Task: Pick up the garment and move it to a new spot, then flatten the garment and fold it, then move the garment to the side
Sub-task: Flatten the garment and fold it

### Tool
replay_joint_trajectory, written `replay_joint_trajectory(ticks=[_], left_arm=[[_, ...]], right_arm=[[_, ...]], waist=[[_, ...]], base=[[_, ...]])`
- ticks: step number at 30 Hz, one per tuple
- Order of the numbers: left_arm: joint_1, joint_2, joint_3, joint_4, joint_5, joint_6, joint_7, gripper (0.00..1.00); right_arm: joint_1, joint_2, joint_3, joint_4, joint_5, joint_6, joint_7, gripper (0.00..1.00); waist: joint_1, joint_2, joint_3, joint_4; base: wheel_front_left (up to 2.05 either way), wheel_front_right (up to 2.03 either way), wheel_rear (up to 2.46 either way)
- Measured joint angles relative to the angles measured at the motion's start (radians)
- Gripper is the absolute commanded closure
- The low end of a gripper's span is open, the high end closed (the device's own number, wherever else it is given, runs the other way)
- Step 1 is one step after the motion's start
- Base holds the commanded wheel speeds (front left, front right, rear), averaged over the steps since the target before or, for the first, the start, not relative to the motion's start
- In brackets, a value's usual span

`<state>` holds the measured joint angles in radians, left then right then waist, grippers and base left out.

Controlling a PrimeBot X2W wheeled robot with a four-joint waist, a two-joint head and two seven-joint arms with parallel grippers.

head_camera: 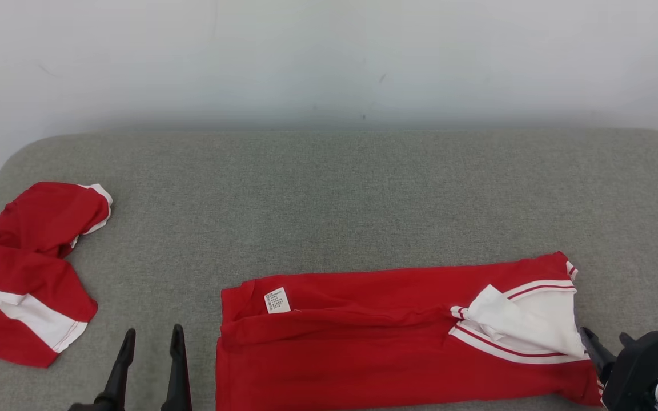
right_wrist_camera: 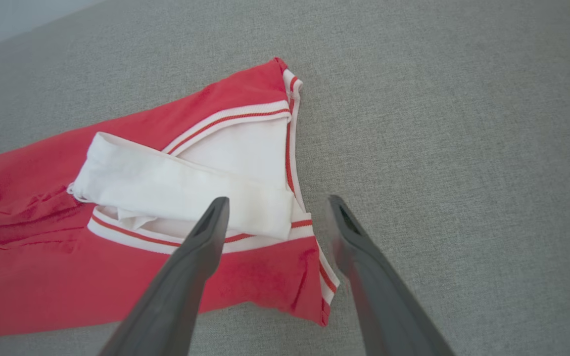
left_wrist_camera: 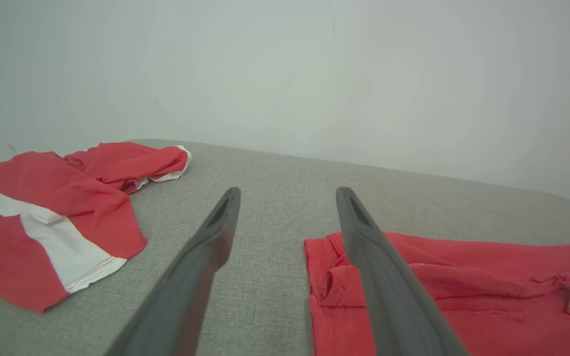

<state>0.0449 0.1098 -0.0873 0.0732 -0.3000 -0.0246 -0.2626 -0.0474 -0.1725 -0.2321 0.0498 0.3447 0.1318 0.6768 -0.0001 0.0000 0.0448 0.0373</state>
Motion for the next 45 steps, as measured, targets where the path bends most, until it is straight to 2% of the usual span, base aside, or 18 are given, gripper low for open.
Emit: replay_joint_trajectory(ticks=[7, 13, 31, 32, 33, 34, 41, 45], left_arm=[[0.038, -0.026, 0.061, -0.008, 0.067, -0.055, 0.000, 0.00], [0.038, -0.041, 0.083, -0.011, 0.083, -0.081, 0.000, 0.00], [0.015, -0.055, 0.082, 0.018, 0.097, -0.100, 0.000, 0.00], [0.015, -0.055, 0.082, 0.019, 0.097, -0.100, 0.000, 0.00], [0.016, -0.055, 0.083, 0.019, 0.097, -0.100, 0.000, 0.00], [0.016, -0.055, 0.084, 0.019, 0.097, -0.100, 0.000, 0.00], [0.028, -0.058, 0.092, 0.018, 0.097, -0.105, 0.000, 0.00], [0.037, -0.058, 0.094, 0.016, 0.097, -0.105, 0.000, 0.00]], right_arm=[[-0.085, -0.005, -0.040, 0.127, -0.019, 0.000, -0.022, 0.00], [-0.162, -0.015, -0.046, 0.227, -0.029, 0.000, -0.034, 0.00], [-0.261, -0.003, -0.049, 0.457, -0.069, 0.000, -0.053, 0.00], [-0.261, -0.003, -0.046, 0.460, -0.073, 0.000, -0.056, 0.56], [-0.261, -0.004, -0.042, 0.463, -0.075, 0.000, -0.064, 0.86], [-0.261, -0.005, -0.038, 0.467, -0.075, 0.000, -0.069, 1.00], [-0.261, -0.009, -0.032, 0.473, -0.076, 0.001, -0.111, 1.00], [-0.247, -0.041, -0.083, 0.469, -0.096, 0.001, -0.133, 1.00]], waist=[[0.0000, 0.0000, 0.011, 0.009], [0.0000, 0.0000, 0.039, 0.021], [0.0000, 0.0000, 0.103, 0.084], [0.0000, -0.0001, 0.101, 0.084], [0.0000, -0.0001, 0.099, 0.084], [0.0000, -0.0001, 0.097, 0.083], [0.0001, 0.0000, 0.083, 0.062], [0.0001, 0.0001, 0.068, 0.051]], base=[[0.00, 0.00, 0.00], [0.00, 0.00, 0.00], [0.00, 0.00, 0.00], [0.00, 0.00, 0.00], [0.00, 0.00, 0.00], [0.00, 0.00, 0.00], [0.00, 0.00, 0.00], [0.00, 0.00, 0.00]])
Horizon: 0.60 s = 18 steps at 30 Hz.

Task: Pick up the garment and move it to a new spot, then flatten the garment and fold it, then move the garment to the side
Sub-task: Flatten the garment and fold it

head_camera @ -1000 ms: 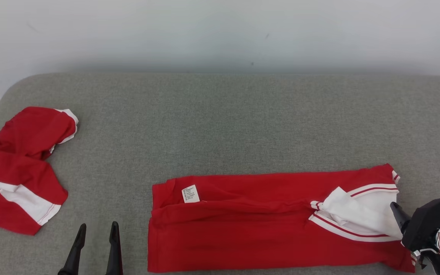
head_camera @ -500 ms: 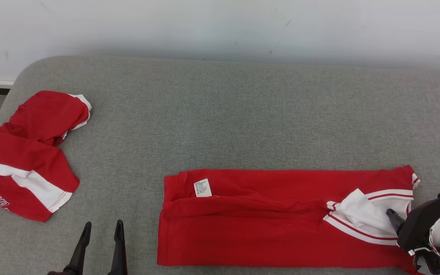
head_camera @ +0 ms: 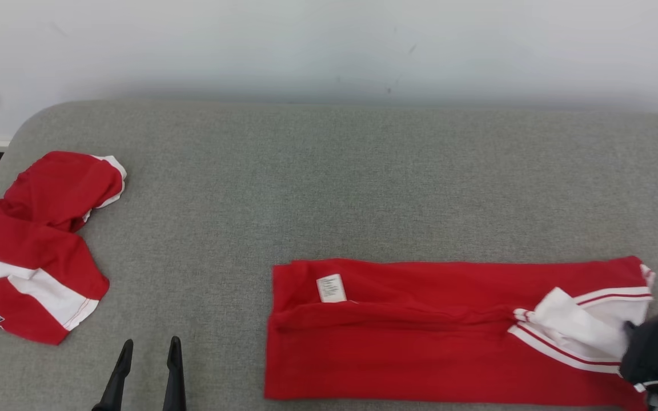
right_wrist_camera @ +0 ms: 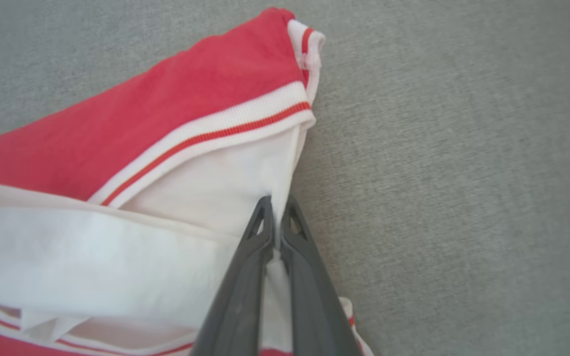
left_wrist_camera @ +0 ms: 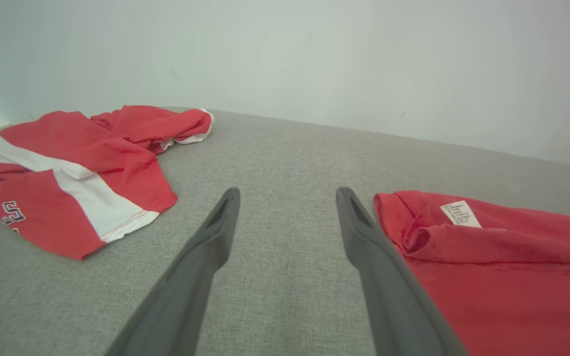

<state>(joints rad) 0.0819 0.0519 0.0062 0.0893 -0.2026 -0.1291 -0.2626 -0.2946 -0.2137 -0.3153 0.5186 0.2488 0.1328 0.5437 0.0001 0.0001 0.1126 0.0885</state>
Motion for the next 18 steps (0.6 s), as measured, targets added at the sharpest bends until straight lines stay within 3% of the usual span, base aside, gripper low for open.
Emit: replay_joint_trajectory(ticks=[10, 18], left_arm=[[0.021, -0.001, 0.000, -0.002, 0.000, 0.000, 0.000, 0.00], [0.032, -0.001, -0.003, 0.000, -0.012, 0.000, 0.000, 0.00]], right_arm=[[0.076, -0.079, -0.107, -0.136, -0.085, -0.001, 0.019, 1.00], [0.099, -0.076, -0.021, -0.285, -0.066, -0.001, 0.044, 1.00]], waist=[[-0.0001, 0.0000, -0.035, -0.030], [-0.0001, -0.0001, -0.052, -0.050]], base=[[0.00, 0.00, 0.00], [0.00, 0.00, 0.00]])
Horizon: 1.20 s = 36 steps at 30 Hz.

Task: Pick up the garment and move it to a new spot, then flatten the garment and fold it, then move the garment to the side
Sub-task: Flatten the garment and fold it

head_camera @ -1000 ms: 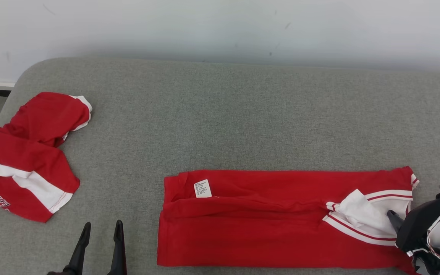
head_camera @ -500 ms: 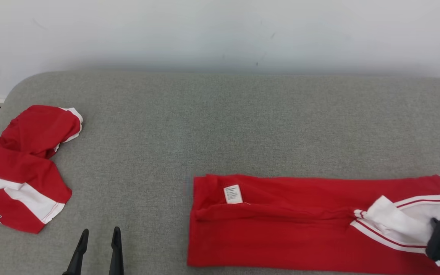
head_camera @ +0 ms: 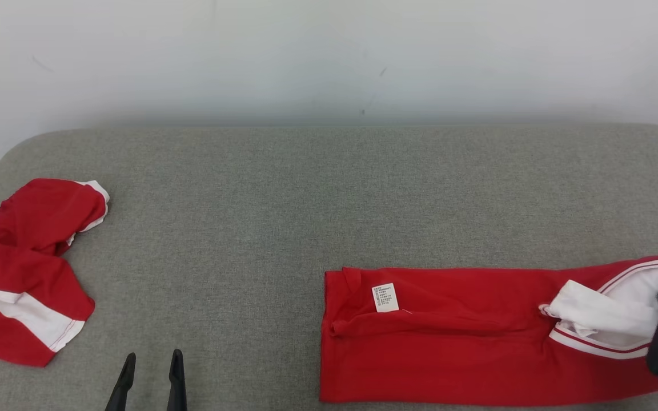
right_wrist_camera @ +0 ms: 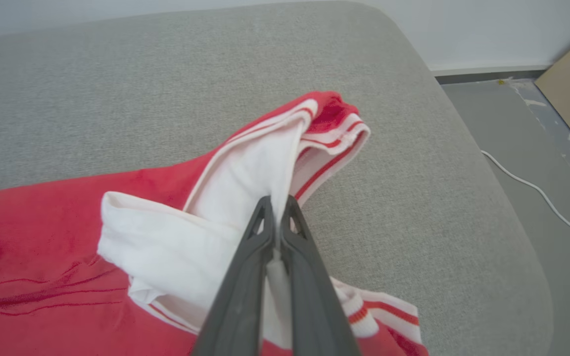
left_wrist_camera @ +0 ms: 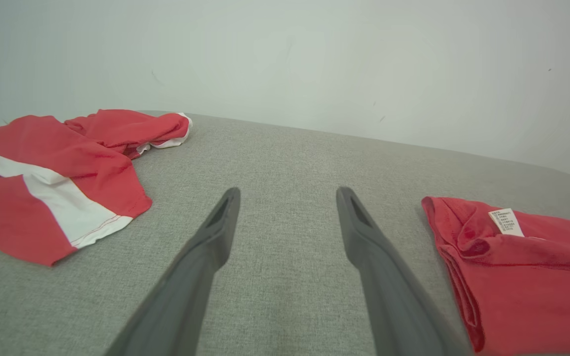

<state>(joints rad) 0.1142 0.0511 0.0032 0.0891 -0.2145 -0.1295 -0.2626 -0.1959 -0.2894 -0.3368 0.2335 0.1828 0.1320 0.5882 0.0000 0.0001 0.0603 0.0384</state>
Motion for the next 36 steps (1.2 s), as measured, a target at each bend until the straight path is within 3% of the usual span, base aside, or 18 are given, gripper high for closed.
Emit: replay_joint_trajectory(ticks=[10, 16, 23, 36], left_arm=[[0.000, 0.000, -0.003, 0.005, -0.012, -0.001, 0.000, 0.00], [-0.002, 0.000, -0.005, 0.011, -0.019, 0.003, 0.000, 0.00], [-0.013, 0.000, -0.019, 0.014, -0.025, 0.006, 0.000, 0.00], [-0.038, 0.000, -0.058, 0.023, -0.038, 0.007, 0.000, 0.00]], right_arm=[[0.047, 0.077, 0.269, -0.178, 0.052, 0.000, 0.064, 1.00], [0.025, 0.112, 0.460, -0.181, 0.092, 0.000, 0.089, 1.00], [-0.049, 0.157, 0.593, -0.069, 0.114, 0.000, 0.076, 1.00], [-0.194, 0.228, 0.719, 0.188, 0.132, 0.000, 0.013, 1.00]], waist=[[0.0000, 0.0000, -0.012, 0.000], [0.0000, 0.0000, -0.017, 0.010], [0.0000, 0.0000, -0.013, 0.029], [0.0001, 0.0000, 0.011, 0.099]], base=[[0.00, 0.00, 0.00], [0.00, 0.00, 0.00], [0.00, 0.00, 0.00], [0.00, 0.00, 0.00]])
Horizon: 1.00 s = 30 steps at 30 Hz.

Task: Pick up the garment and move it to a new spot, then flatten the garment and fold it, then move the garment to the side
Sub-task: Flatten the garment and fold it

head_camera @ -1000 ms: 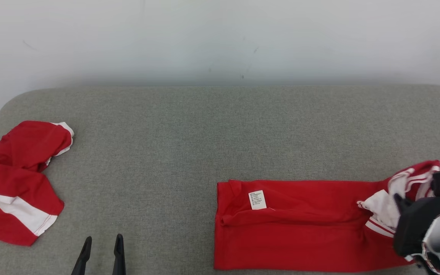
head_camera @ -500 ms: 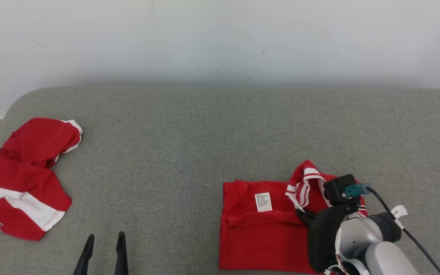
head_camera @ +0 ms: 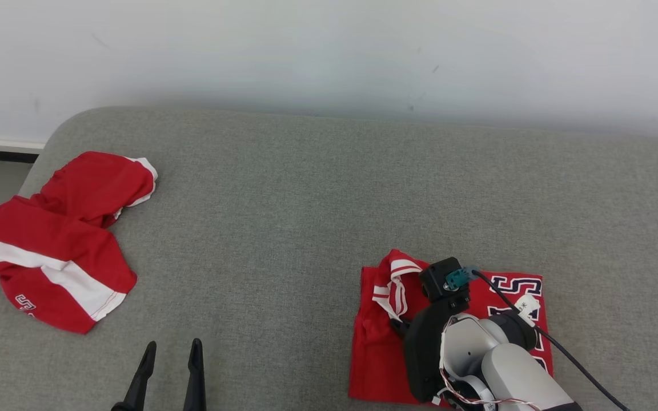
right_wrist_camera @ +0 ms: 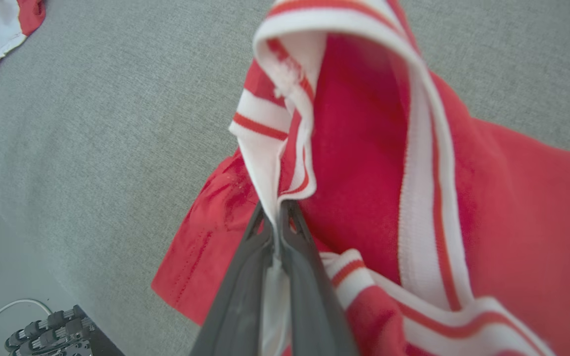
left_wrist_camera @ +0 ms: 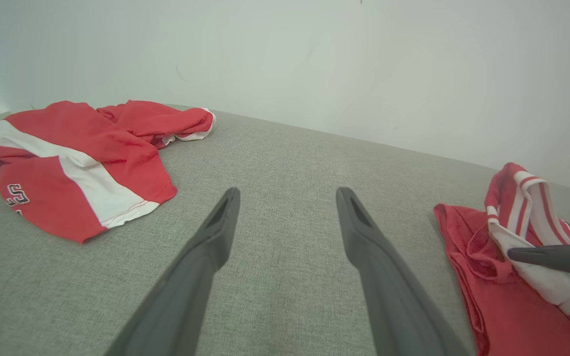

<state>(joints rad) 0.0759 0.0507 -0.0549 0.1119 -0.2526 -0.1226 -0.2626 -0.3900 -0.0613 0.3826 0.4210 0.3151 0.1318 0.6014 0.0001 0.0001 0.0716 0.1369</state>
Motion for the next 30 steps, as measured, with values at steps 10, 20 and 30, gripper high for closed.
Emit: replay_joint_trajectory(ticks=[10, 20, 30], left_arm=[[0.001, 0.000, 0.002, 0.001, -0.005, 0.010, 0.000, 0.00], [0.031, 0.000, 0.021, -0.004, -0.002, 0.012, 0.000, 0.00], [0.062, 0.000, 0.030, -0.013, 0.004, 0.009, 0.000, 0.00]], right_arm=[[-0.046, 0.009, 0.035, 0.056, 0.117, 0.000, -0.127, 0.00], [-0.056, -0.002, -0.037, -0.065, 0.207, 0.000, -0.244, 0.00], [0.127, -0.104, -0.272, -0.211, 0.074, 0.000, -0.352, 0.00]], waist=[[-0.0001, -0.0001, 0.000, 0.017], [-0.0001, 0.0000, -0.049, -0.018], [-0.0001, 0.0000, -0.101, -0.061]], base=[[0.00, 0.00, 0.00], [0.00, 0.00, 0.00], [0.00, 0.00, 0.00]])
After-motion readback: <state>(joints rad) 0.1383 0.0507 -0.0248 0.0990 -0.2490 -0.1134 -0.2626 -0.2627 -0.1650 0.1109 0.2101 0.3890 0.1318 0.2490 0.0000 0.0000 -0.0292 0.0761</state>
